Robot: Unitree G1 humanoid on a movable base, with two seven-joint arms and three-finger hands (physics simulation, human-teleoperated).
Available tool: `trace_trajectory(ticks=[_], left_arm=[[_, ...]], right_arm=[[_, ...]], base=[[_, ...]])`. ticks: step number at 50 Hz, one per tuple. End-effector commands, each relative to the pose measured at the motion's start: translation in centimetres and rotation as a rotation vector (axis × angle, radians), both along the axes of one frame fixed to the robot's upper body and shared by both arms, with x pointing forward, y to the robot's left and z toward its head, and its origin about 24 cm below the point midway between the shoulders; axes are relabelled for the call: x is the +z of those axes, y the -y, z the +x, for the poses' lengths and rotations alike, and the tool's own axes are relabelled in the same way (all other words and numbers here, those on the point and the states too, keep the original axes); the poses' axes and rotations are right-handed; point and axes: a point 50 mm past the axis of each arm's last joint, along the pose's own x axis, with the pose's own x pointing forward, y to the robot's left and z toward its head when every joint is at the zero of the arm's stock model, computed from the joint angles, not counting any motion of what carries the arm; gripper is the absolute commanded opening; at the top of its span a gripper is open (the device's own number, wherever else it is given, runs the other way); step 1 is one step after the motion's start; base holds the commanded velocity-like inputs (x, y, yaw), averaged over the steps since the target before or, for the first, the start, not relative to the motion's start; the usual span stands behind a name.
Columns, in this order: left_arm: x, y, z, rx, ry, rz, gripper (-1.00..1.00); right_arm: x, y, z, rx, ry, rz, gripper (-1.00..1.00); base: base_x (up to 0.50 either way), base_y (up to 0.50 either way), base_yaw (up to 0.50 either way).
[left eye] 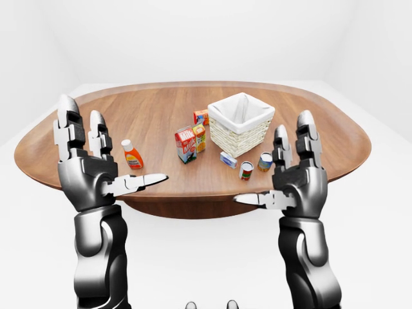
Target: Pick up the orange juice, and put it in the basket.
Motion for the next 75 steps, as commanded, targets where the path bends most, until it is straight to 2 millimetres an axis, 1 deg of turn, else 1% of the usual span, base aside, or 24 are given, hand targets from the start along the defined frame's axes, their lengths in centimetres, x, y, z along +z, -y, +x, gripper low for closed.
trace_trajectory(ticks=[1, 2, 3, 4, 6, 7, 8, 9, 10, 11, 12, 13, 15, 16, 17, 20, 30, 49, 57, 75], left_arm=[[0.0, 0.0, 0.0, 0.000, 0.002, 0.000, 1.00], [0.1, 0.0, 0.0, 0.000, 0.003, 0.000, 1.00], [0.1, 0.0, 0.0, 0.000, 0.003, 0.000, 1.00], [0.1, 0.0, 0.0, 0.000, 0.004, -0.001, 1.00], [0.0, 0.0, 0.0, 0.000, 0.003, 0.000, 1.00], [0.0, 0.0, 0.0, -0.001, 0.003, 0.000, 1.00], [0.0, 0.0, 0.0, 0.000, 0.003, -0.001, 1.00], [0.0, 0.0, 0.0, 0.000, 0.002, -0.001, 1.00], [0.0, 0.0, 0.0, 0.000, 0.001, 0.000, 1.00], [0.0, 0.0, 0.0, 0.000, 0.002, -0.001, 1.00], [0.0, 0.0, 0.0, -0.001, 0.001, -0.001, 1.00], [0.0, 0.0, 0.0, -0.001, -0.001, -0.001, 1.00], [0.0, 0.0, 0.0, -0.001, 0.000, -0.001, 1.00], [0.0, 0.0, 0.0, -0.001, 0.001, -0.001, 1.00], [0.0, 0.0, 0.0, -0.002, 0.000, -0.001, 1.00], [0.0, 0.0, 0.0, -0.002, 0.000, -0.001, 1.00], [-0.1, 0.0, 0.0, -0.002, -0.005, 0.000, 1.00], [0.1, 0.0, -0.1, -0.001, 0.004, -0.003, 1.00], [0.0, 0.0, -0.1, -0.001, 0.003, -0.002, 1.00], [0.0, 0.0, -0.1, -0.001, 0.003, -0.003, 1.00]], right_arm=[[2.3, 0.5, -1.1, 0.019, 0.056, 0.327, 1.00], [1.9, 0.7, -0.7, -0.086, 0.009, 0.379, 1.00], [2.1, 0.5, -0.7, -0.065, 0.011, 0.380, 1.00], [2.4, 0.3, -1.1, -0.004, 0.024, 0.403, 1.00], [3.2, 0.1, -2.0, 0.037, 0.067, 0.388, 1.00], [3.5, -0.1, -2.3, 0.086, 0.089, 0.368, 1.00], [3.5, 0.1, -2.2, 0.003, 0.091, 0.327, 1.00], [3.7, 0.4, -2.0, -0.016, 0.093, 0.367, 1.00], [3.9, 0.6, -1.8, -0.042, 0.105, 0.351, 1.00], [4.1, 0.4, -1.8, -0.061, 0.136, 0.269, 1.00], [4.3, 0.5, -1.9, -0.048, 0.149, 0.265, 1.00], [4.3, 0.0, -2.3, 0.040, 0.164, 0.243, 1.00], [4.5, 0.0, -2.5, 0.012, 0.190, 0.192, 1.00], [4.4, -0.4, -2.6, 0.007, 0.183, 0.165, 1.00], [4.7, -0.2, -2.8, 0.032, 0.199, 0.210, 1.00], [5.4, -0.1, -3.2, 0.033, 0.251, 0.189, 1.00], [6.2, -0.5, -3.9, 0.042, 0.311, 0.151, 1.00], [5.5, -0.9, -3.3, 0.040, 0.276, 0.086, 1.00], [5.3, -1.2, -3.4, 0.036, 0.275, 0.048, 1.00], [5.0, -1.3, -3.4, 0.030, 0.258, 0.025, 1.00]], base=[[0.00, 0.00, 0.00], [0.00, 0.00, 0.00], [0.00, 0.00, 0.00], [0.00, 0.00, 0.00], [0.00, 0.00, 0.00], [0.00, 0.00, 0.00], [0.00, 0.00, 0.00], [0.00, 0.00, 0.00], [0.00, 0.00, 0.00], [0.00, 0.00, 0.00], [0.00, 0.00, 0.00], [0.00, 0.00, 0.00], [0.00, 0.00, 0.00], [0.00, 0.00, 0.00], [0.00, 0.00, 0.00], [0.00, 0.00, 0.00], [0.02, 0.00, 0.00], [0.49, 0.06, 0.00], [0.50, 0.07, 0.00], [0.50, 0.07, 0.00]])
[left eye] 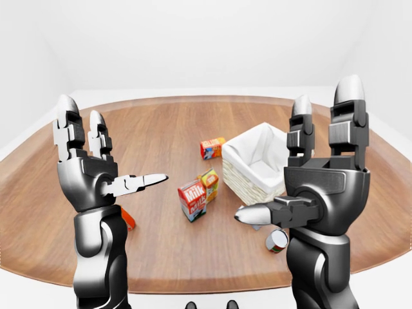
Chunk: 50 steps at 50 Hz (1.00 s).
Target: Pick up the orange juice, and put it in the basket.
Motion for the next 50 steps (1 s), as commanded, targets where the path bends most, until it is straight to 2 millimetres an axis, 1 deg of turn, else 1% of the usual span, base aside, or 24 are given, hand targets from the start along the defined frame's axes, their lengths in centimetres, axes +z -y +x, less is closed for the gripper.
trace_trajectory(ticks=[1, 26, 37, 43, 47, 48, 50], left_arm=[[0.0, 0.0, 0.0, 0.000, 0.000, 0.000, 1.00], [0.0, 0.0, 0.0, -0.001, 0.000, 0.001, 1.00], [0.0, 0.0, 0.0, 0.000, 0.000, 0.000, 1.00], [0.0, 0.0, 0.0, 0.000, 0.000, 0.000, 1.00], [0.0, 0.0, 0.0, 0.000, 0.000, 0.000, 1.00], [0.0, 0.0, 0.0, 0.000, 0.000, 0.000, 1.00], [0.0, 0.0, 0.0, 0.000, 0.000, 0.000, 1.00]], right_arm=[[-0.2, -0.2, 0.0, -0.005, -0.007, -0.023, 1.00], [-0.8, -0.6, 0.0, 0.002, -0.035, -0.066, 1.00], [-1.5, -0.8, 0.3, 0.000, -0.067, -0.096, 1.00], [-1.6, -0.7, 0.4, 0.001, -0.074, -0.091, 1.00], [-1.1, -0.4, 0.4, 0.008, -0.050, -0.060, 1.00], [-0.9, -0.5, 0.4, -0.001, -0.036, -0.075, 1.00], [-0.8, -0.7, 0.5, -0.050, -0.011, -0.162, 1.00]], base=[[0.50, 0.09, 0.00], [0.50, 0.11, 0.00], [0.50, 0.21, 0.00], [0.34, 0.46, 0.00], [0.15, 0.03, 0.00], [0.00, 0.00, 0.00], [0.00, 0.00, 0.00]])
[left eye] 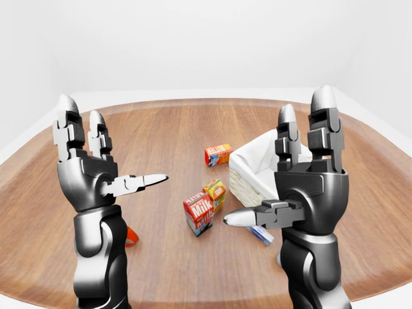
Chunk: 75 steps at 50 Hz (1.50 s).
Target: Pick up the orange juice, and put it in the basket.
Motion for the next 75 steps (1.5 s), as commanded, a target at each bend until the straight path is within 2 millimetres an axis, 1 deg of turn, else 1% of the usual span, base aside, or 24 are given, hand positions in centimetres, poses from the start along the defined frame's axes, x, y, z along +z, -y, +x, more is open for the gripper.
trace_trajectory(ticks=[1, 4, 7, 10, 15, 18, 19, 24, 31, 37, 38, 42, 47, 49, 57, 58, 59, 62, 63, 71, 75], left_arm=[[0.0, 0.0, 0.0, -0.001, 0.000, 0.000, 1.00], [0.1, -0.1, -0.1, 0.002, 0.005, -0.004, 1.00], [0.1, 0.0, -0.1, 0.002, 0.005, -0.005, 1.00], [0.1, 0.0, -0.1, 0.002, 0.007, -0.006, 1.00], [0.1, 0.0, -0.1, 0.002, 0.005, -0.006, 1.00], [0.1, 0.0, -0.1, 0.002, 0.008, -0.007, 1.00], [0.1, 0.0, -0.2, 0.002, 0.008, -0.008, 1.00], [0.1, 0.0, -0.2, 0.003, 0.008, -0.008, 1.00], [0.2, 0.0, -0.1, 0.003, 0.009, -0.009, 1.00], [0.2, 0.0, -0.2, 0.003, 0.010, -0.008, 1.00], [0.2, 0.0, -0.1, 0.003, 0.009, -0.009, 1.00], [0.1, 0.0, -0.1, 0.002, 0.008, -0.009, 1.00], [0.1, 0.0, -0.1, 0.003, 0.008, -0.009, 1.00], [0.2, 0.0, -0.2, 0.004, 0.010, -0.010, 1.00], [0.1, 0.0, 0.0, 0.003, 0.003, -0.010, 1.00], [0.0, 0.0, 0.0, 0.003, 0.003, -0.010, 1.00], [0.1, 0.0, 0.0, 0.003, 0.004, -0.010, 1.00], [0.1, -0.1, 0.0, 0.003, 0.005, -0.011, 1.00], [0.0, -0.1, 0.1, 0.003, 0.000, -0.011, 1.00], [0.0, -0.1, 0.1, 0.004, 0.000, -0.012, 1.00], [0.1, -0.1, 0.1, 0.004, 0.002, -0.014, 1.00]], right_arm=[[0.9, -0.2, 0.2, -0.042, 0.069, -0.092, 1.00], [1.9, -0.1, 0.3, -0.072, 0.132, -0.126, 1.00], [2.4, -0.3, 0.0, -0.078, 0.168, -0.155, 1.00], [2.6, -0.5, 0.0, -0.084, 0.184, -0.178, 1.00], [2.6, -1.1, 0.3, -0.148, 0.215, -0.337, 1.00], [2.7, -1.3, 0.5, -0.158, 0.218, -0.372, 1.00], [2.6, -1.4, 0.6, -0.169, 0.219, -0.410, 1.00], [2.6, -1.7, 0.9, -0.193, 0.218, -0.470, 1.00], [3.1, -1.7, 1.5, -0.214, 0.239, -0.526, 1.00], [3.8, -2.1, 1.7, -0.220, 0.270, -0.586, 1.00], [3.6, -2.1, 2.1, -0.231, 0.264, -0.627, 1.00], [3.8, -2.4, 2.6, -0.226, 0.261, -0.656, 1.00], [3.7, -3.0, 4.1, -0.230, 0.242, -0.760, 1.00], [3.8, -3.1, 4.4, -0.221, 0.235, -0.765, 1.00], [4.6, -3.1, 6.8, -0.248, 0.225, -0.823, 1.00], [4.6, -3.1, 6.8, -0.248, 0.225, -0.824, 1.00], [5.0, -3.2, 7.8, -0.252, 0.221, -0.840, 1.00], [5.2, -3.2, 8.8, -0.258, 0.207, -0.857, 1.00], [5.3, -3.2, 9.4, -0.265, 0.197, -0.873, 1.00], [5.9, -3.8, 11.9, -0.287, 0.165, -0.971, 1.00], [5.7, -3.8, 13.1, -0.288, 0.124, -1.008, 1.00]], base=[[0.00, 0.00, 0.00], [0.00, 0.00, 0.00], [0.00, 0.00, 0.00], [0.00, 0.00, 0.00], [0.00, 0.00, 0.00], [0.00, 0.00, 0.00], [0.00, 0.00, 0.00], [0.00, 0.00, 0.00], [0.00, 0.00, 0.00], [0.00, 0.00, 0.00], [0.00, 0.00, 0.00], [0.00, 0.00, 0.00], [0.00, 0.00, 0.00], [0.00, 0.00, 0.00], [0.00, 0.00, 0.00], [0.00, 0.00, 0.00], [0.00, 0.00, 0.00], [0.00, 0.00, 0.00], [0.00, 0.00, 0.00], [0.00, 0.00, 0.00], [0.00, 0.00, 0.00]])
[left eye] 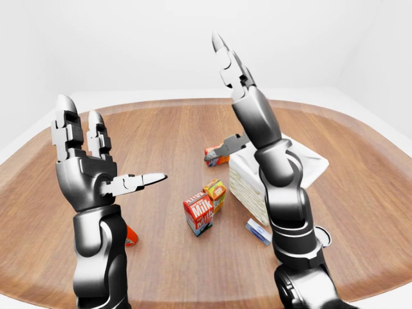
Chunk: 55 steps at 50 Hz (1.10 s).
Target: Pick up the orange juice, and put it in the basket.
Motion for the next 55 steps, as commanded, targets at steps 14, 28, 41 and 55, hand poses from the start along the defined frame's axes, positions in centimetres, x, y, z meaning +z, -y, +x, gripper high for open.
trace_trajectory(ticks=[14, 28, 41, 55], left_arm=[[0.0, -0.1, 0.0, 0.001, 0.000, -0.004, 1.00], [0.1, -0.1, 0.0, 0.002, 0.003, -0.007, 1.00], [0.1, -0.1, 0.0, 0.002, 0.003, -0.007, 1.00], [0.1, -0.1, 0.0, 0.002, 0.004, -0.012, 1.00]], right_arm=[[0.4, -0.9, 7.0, -0.110, -0.109, -0.239, 1.00], [-1.0, -2.4, 10.2, -0.145, -0.160, -0.460, 1.00], [-3.0, -2.6, 12.7, -0.228, -0.262, -0.568, 1.00], [-3.9, -2.4, 13.5, -0.277, -0.310, -0.694, 1.00]], base=[[0.00, 0.00, 0.00], [0.00, 0.00, 0.00], [0.00, 0.00, 0.00], [0.00, 0.00, 0.00]])
